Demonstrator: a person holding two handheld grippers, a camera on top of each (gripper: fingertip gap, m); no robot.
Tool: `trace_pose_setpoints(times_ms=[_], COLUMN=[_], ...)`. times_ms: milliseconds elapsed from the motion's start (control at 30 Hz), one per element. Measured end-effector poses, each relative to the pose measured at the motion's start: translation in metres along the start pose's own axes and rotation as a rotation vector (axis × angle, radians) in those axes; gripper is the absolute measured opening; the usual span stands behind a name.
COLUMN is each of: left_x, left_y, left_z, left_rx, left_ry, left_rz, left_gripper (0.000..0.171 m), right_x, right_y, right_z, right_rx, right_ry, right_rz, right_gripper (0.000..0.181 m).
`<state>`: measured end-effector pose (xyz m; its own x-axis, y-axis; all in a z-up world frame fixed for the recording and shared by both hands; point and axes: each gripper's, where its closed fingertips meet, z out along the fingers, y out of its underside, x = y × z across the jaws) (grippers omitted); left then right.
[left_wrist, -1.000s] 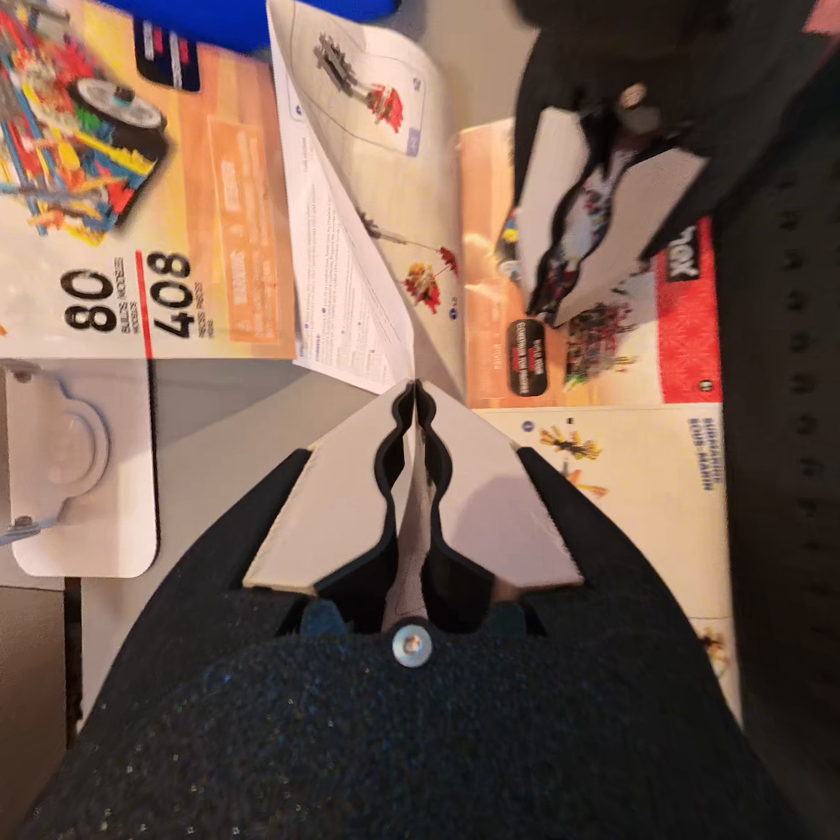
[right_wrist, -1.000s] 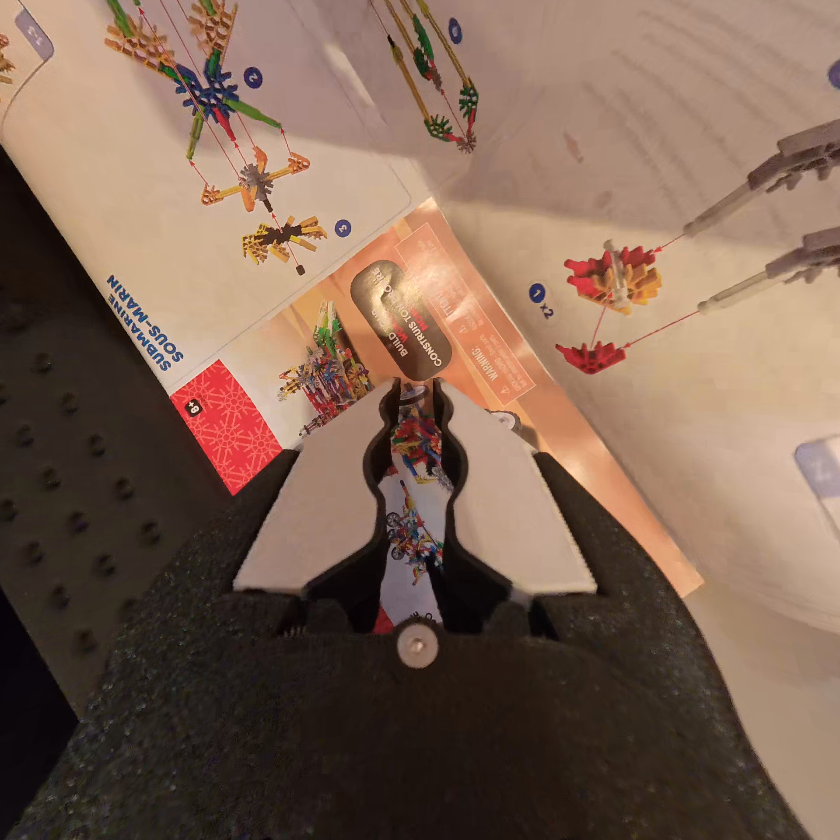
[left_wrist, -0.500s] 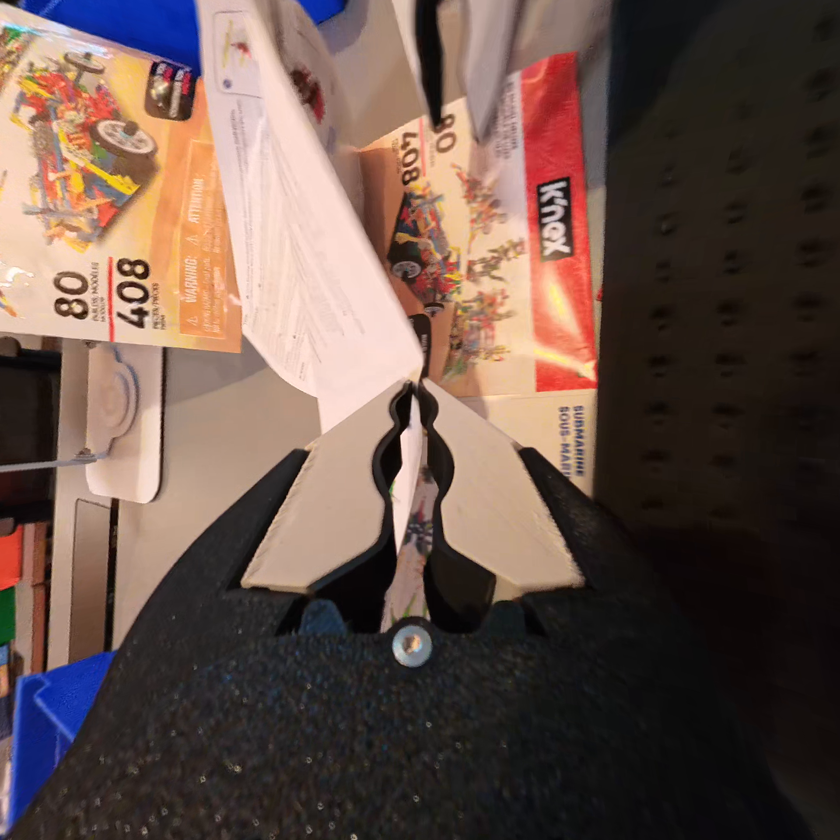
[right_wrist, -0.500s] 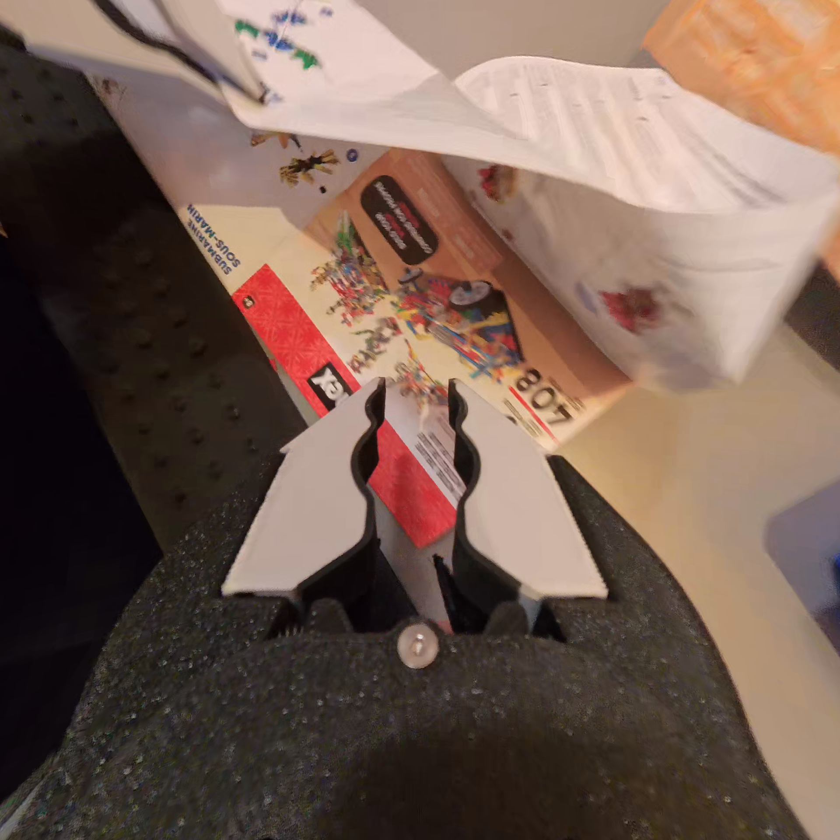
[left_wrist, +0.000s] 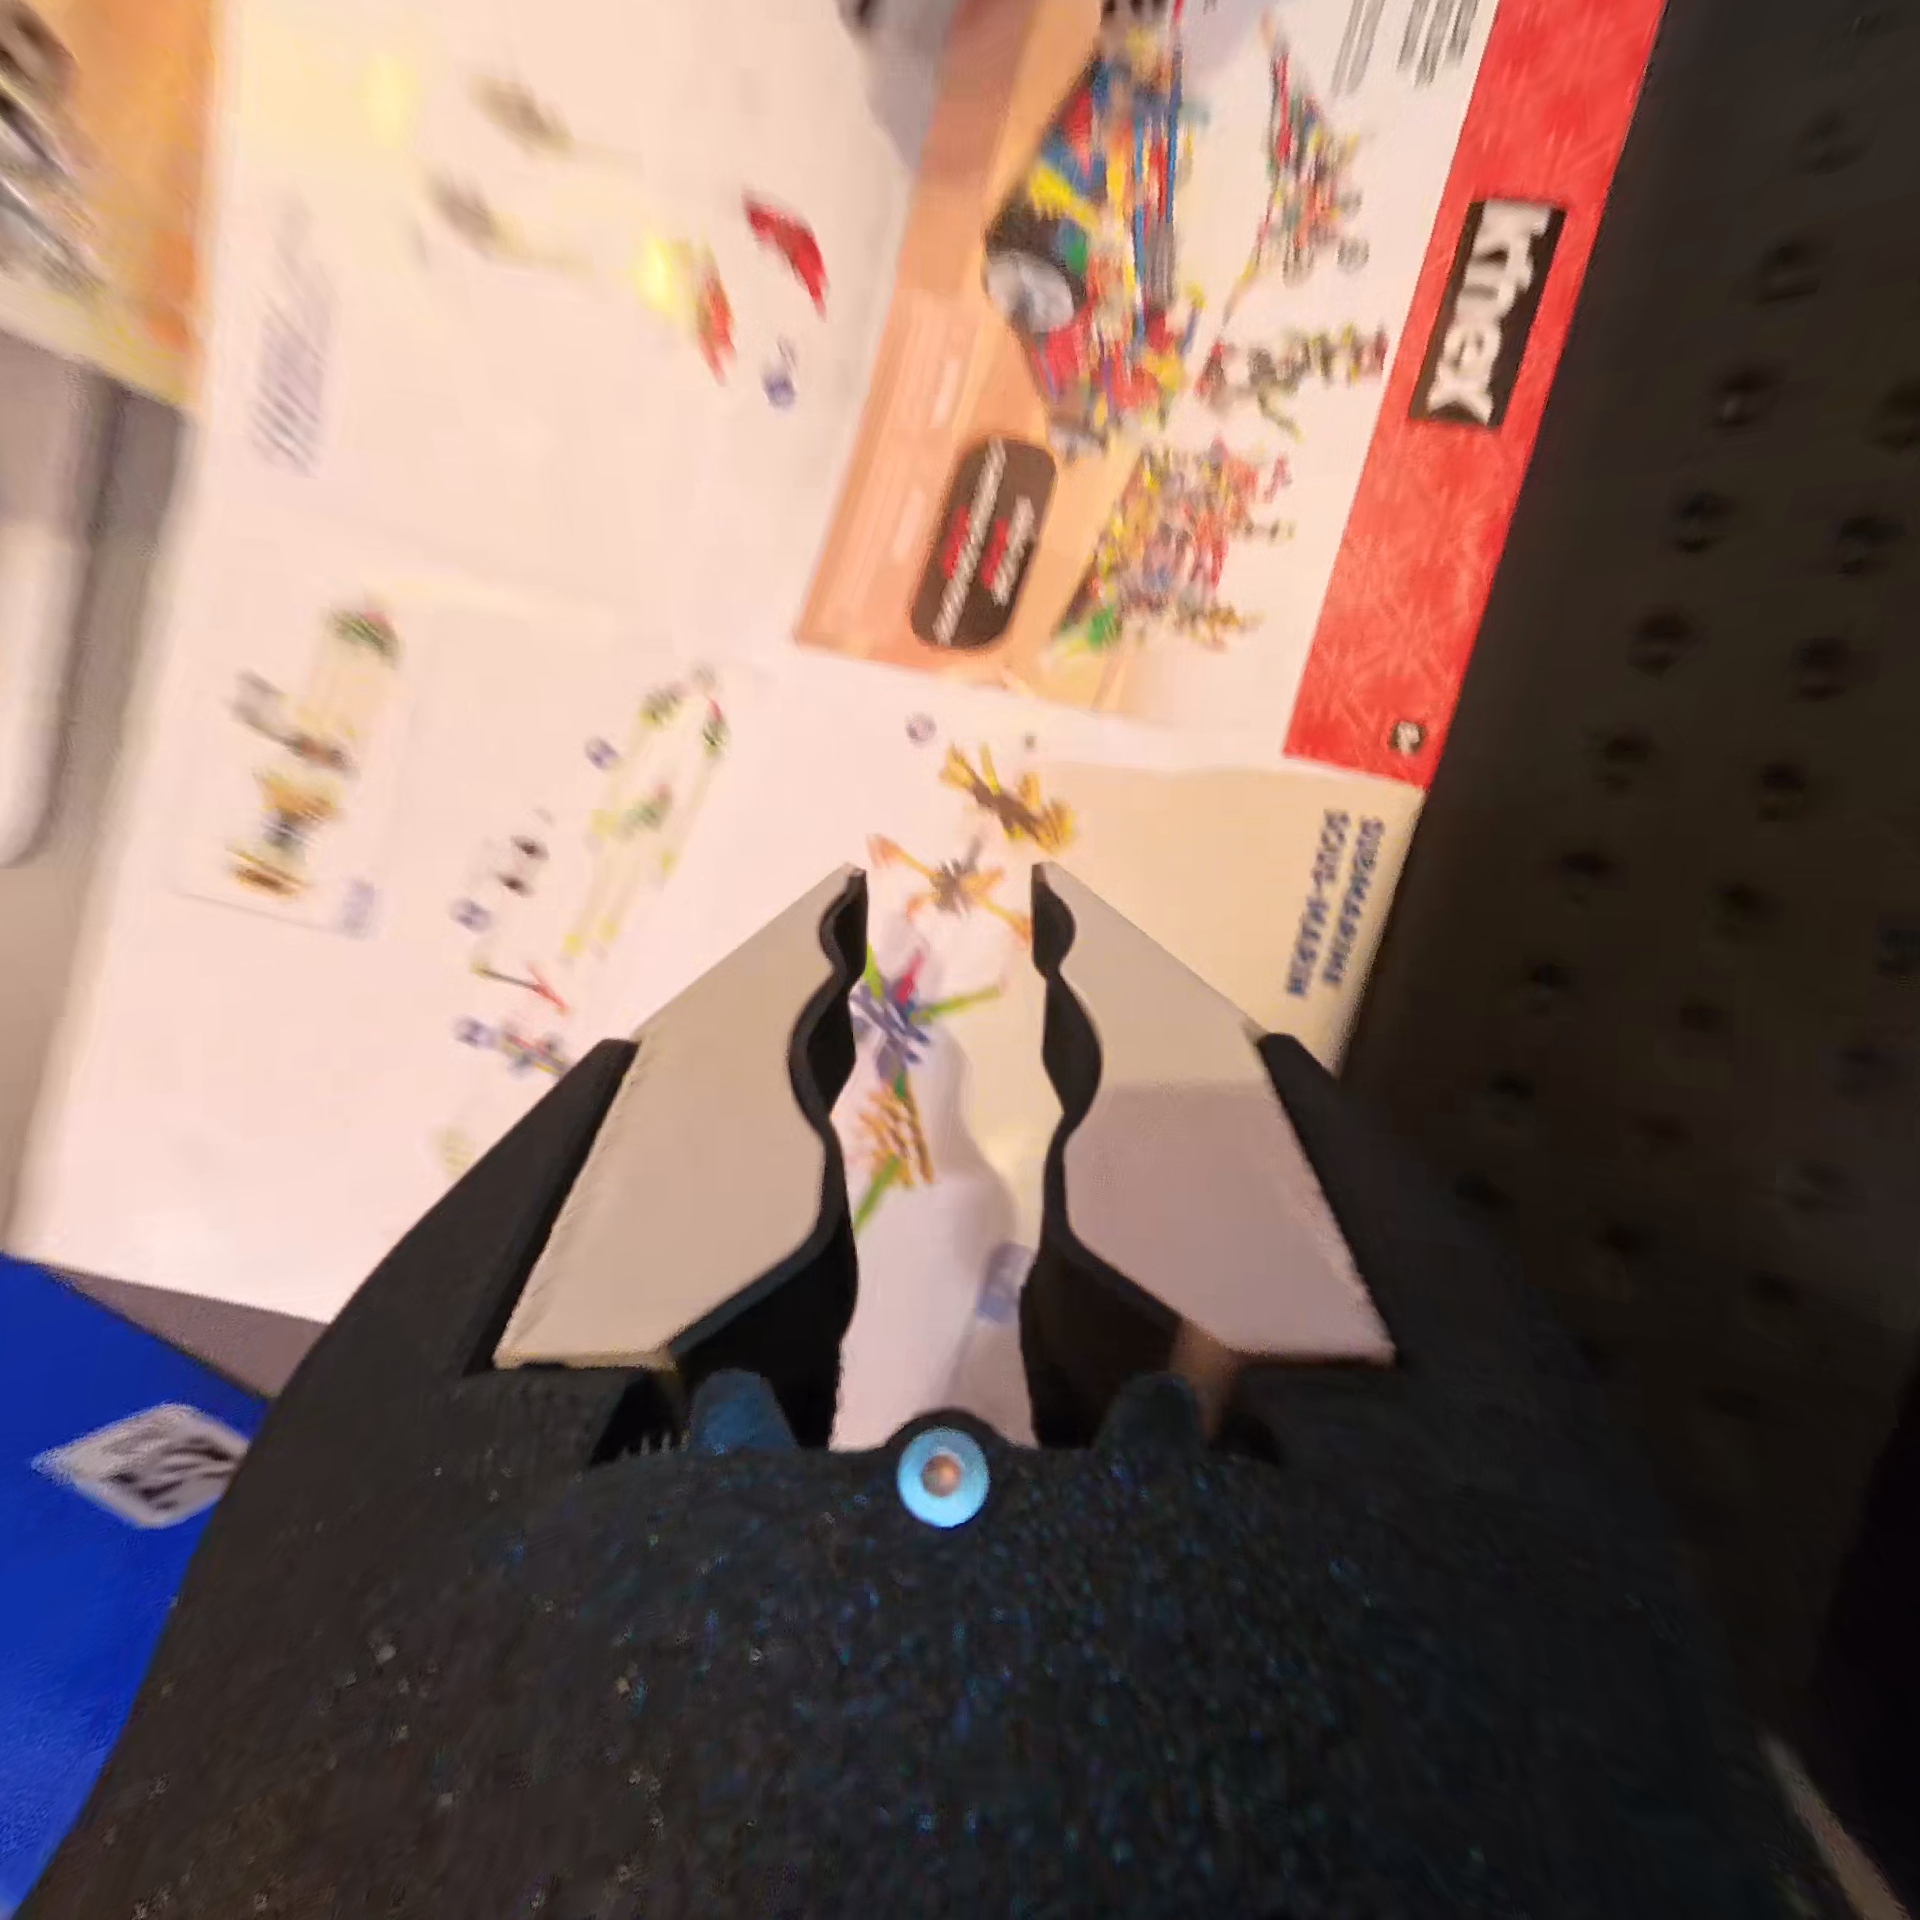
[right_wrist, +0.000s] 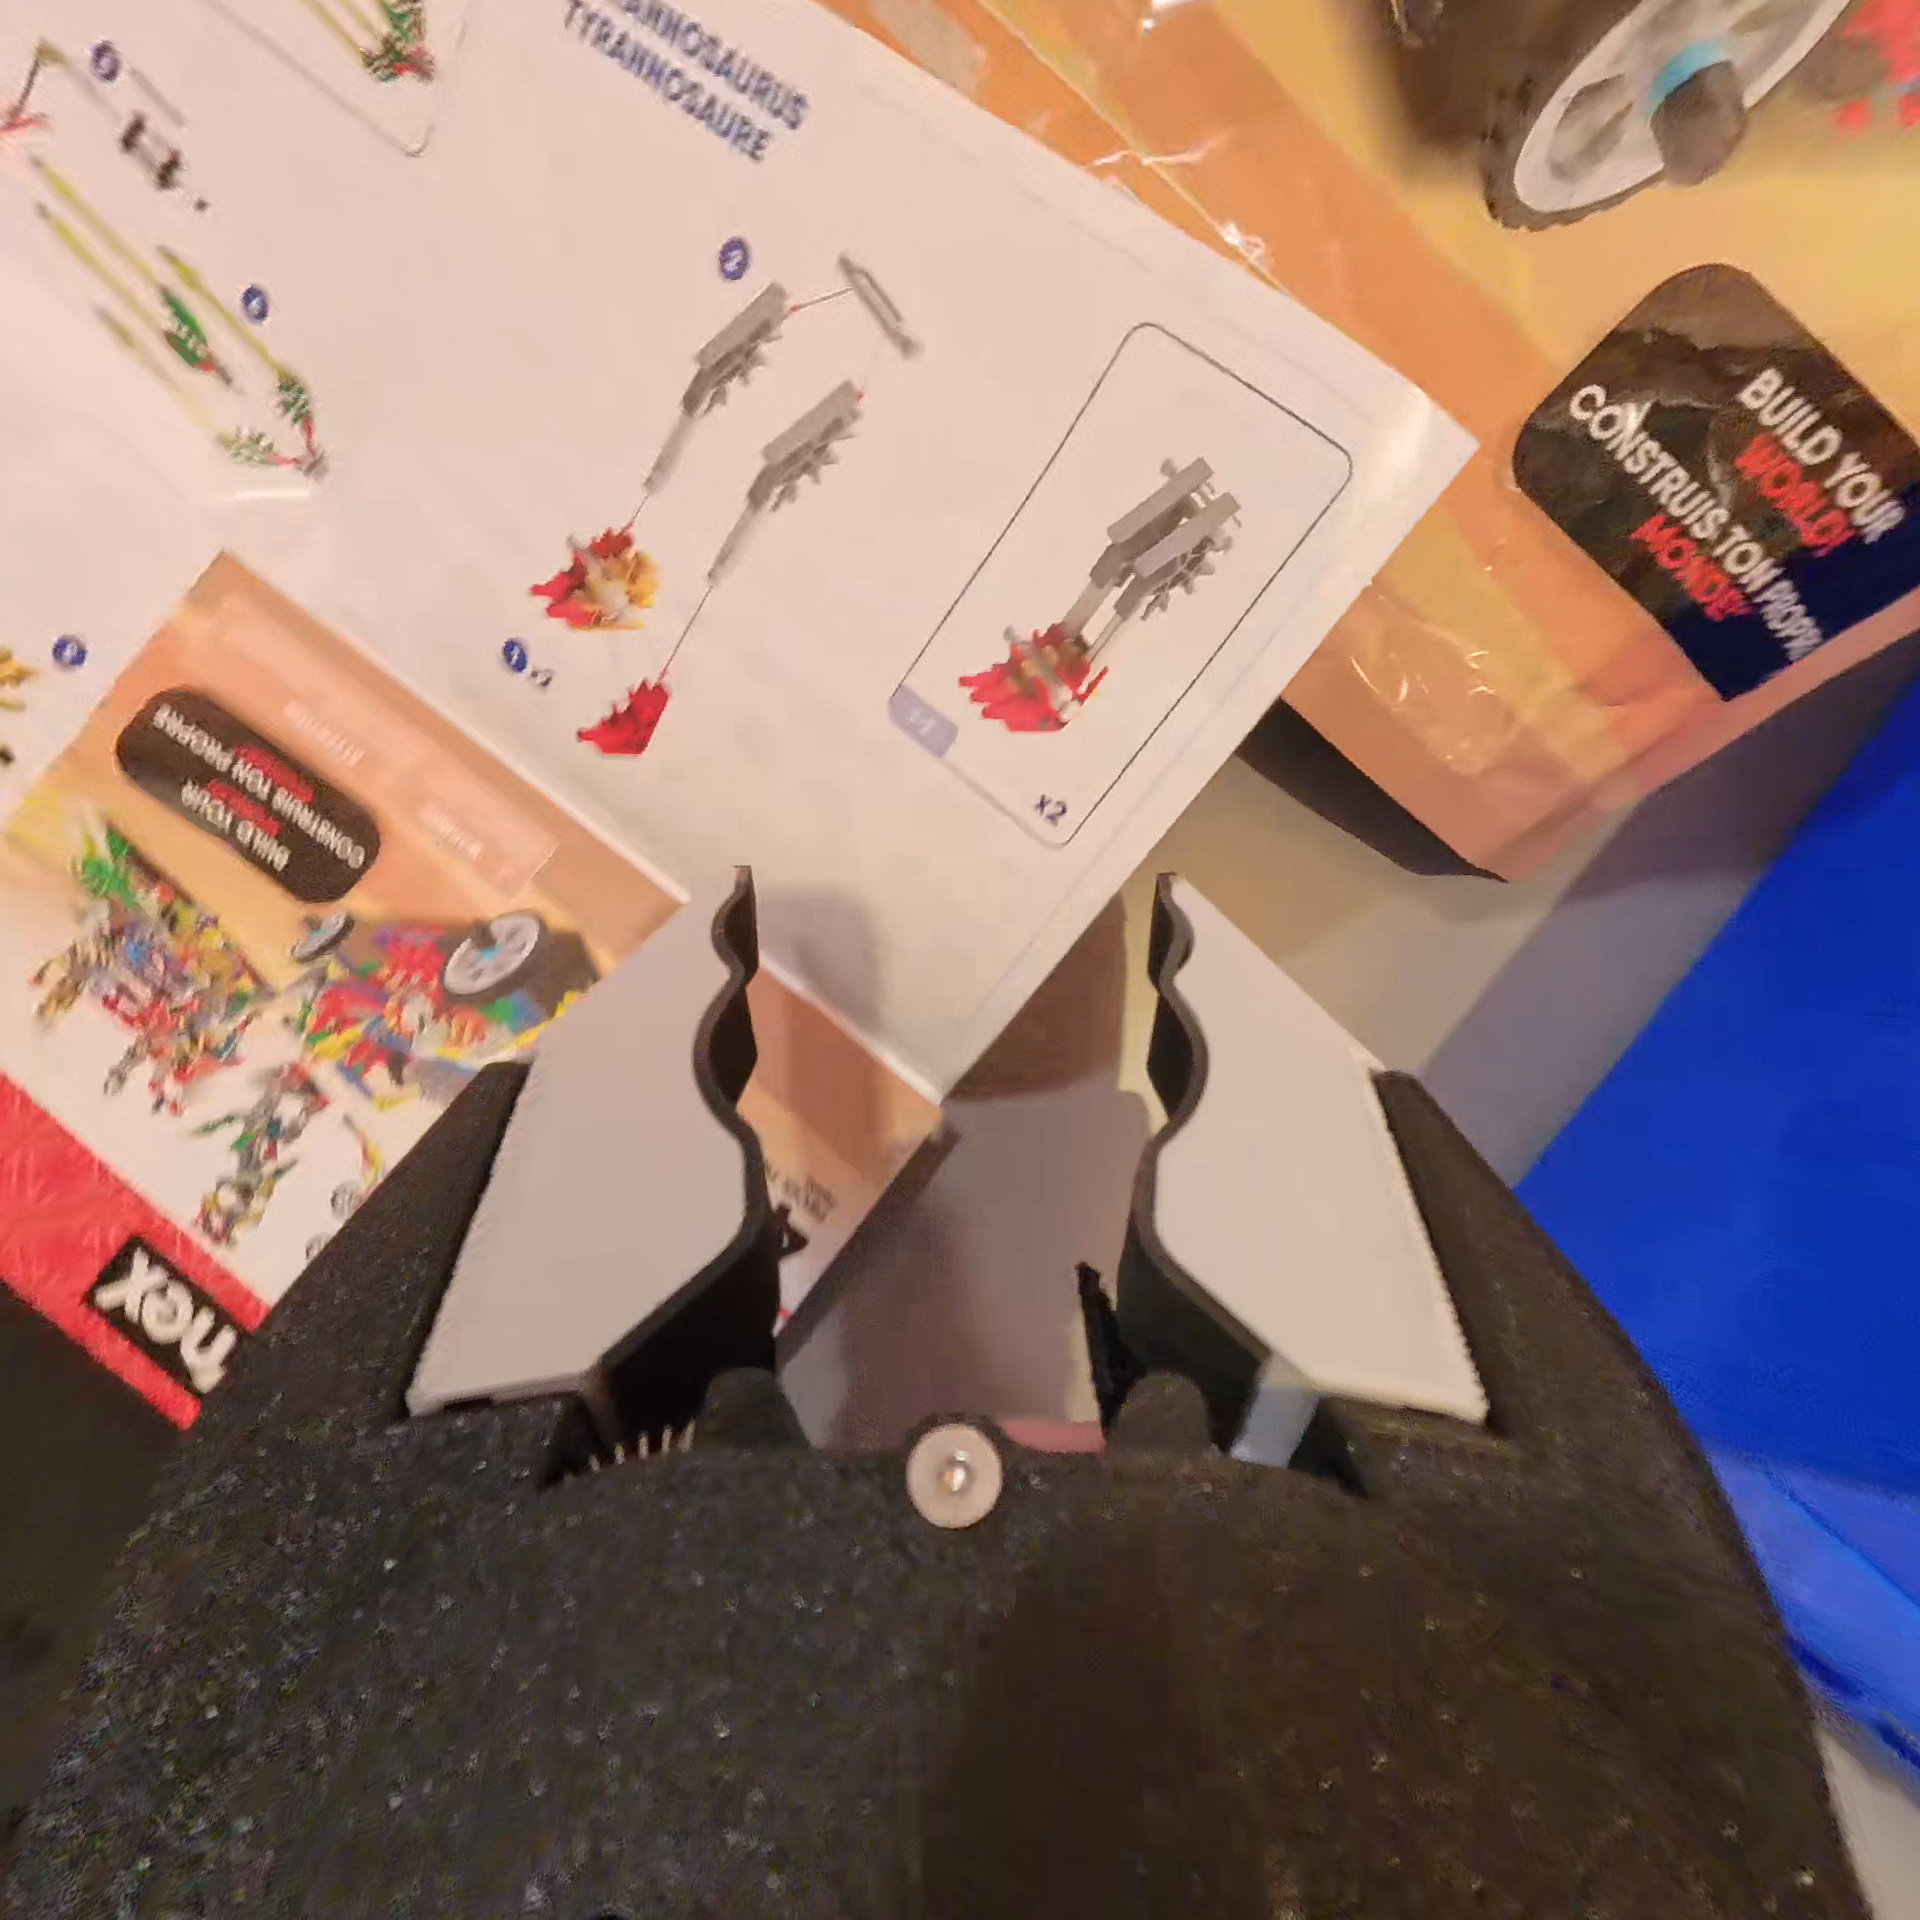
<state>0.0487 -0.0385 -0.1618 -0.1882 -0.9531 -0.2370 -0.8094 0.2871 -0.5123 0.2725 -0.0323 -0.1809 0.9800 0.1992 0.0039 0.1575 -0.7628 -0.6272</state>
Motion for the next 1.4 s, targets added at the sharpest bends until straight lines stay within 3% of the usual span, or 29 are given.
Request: trace_pose_setpoints(times_ms=[67, 167, 267, 967, 1033, 1200, 1400], left_x=[0.013, 0.017, 0.017, -0.010, -0.014, -0.023, -0.056], left_y=[0.028, 0.036, 0.038, 0.050, 0.039, -0.018, -0.057], left_z=[0.012, 0.018, 0.019, 0.009, 0.002, -0.021, -0.036], left_rx=[-0.108, -0.079, -0.065, -0.077, -0.034, 0.123, 0.198], left_ry=[0.118, 0.123, 0.122, -0.048, -0.063, -0.078, -0.151], left_rz=[-0.101, -0.132, -0.154, -0.195, -0.200, -0.190, -0.137], left_gripper=[0.035, 0.034, 0.034, 0.054, 0.057, 0.058, 0.071], right_x=[-0.001, -0.004, -0.019, -0.059, -0.060, -0.064, -0.073], right_y=[-0.004, -0.005, -0.011, -0.060, -0.065, -0.079, -0.102], right_z=[0.011, 0.023, 0.024, -0.074, -0.080, -0.096, -0.121], right_rx=[0.000, -0.005, 0.043, 0.366, 0.384, 0.440, 0.519], right_ry=[-0.030, -0.053, -0.136, -0.451, -0.465, -0.512, -0.557], right_rz=[0.048, 0.080, 0.113, 0.259, 0.276, 0.313, 0.296], right_gripper=[0.071, 0.058, 0.001, 0.000, 0.000, 0.000, 0.000])
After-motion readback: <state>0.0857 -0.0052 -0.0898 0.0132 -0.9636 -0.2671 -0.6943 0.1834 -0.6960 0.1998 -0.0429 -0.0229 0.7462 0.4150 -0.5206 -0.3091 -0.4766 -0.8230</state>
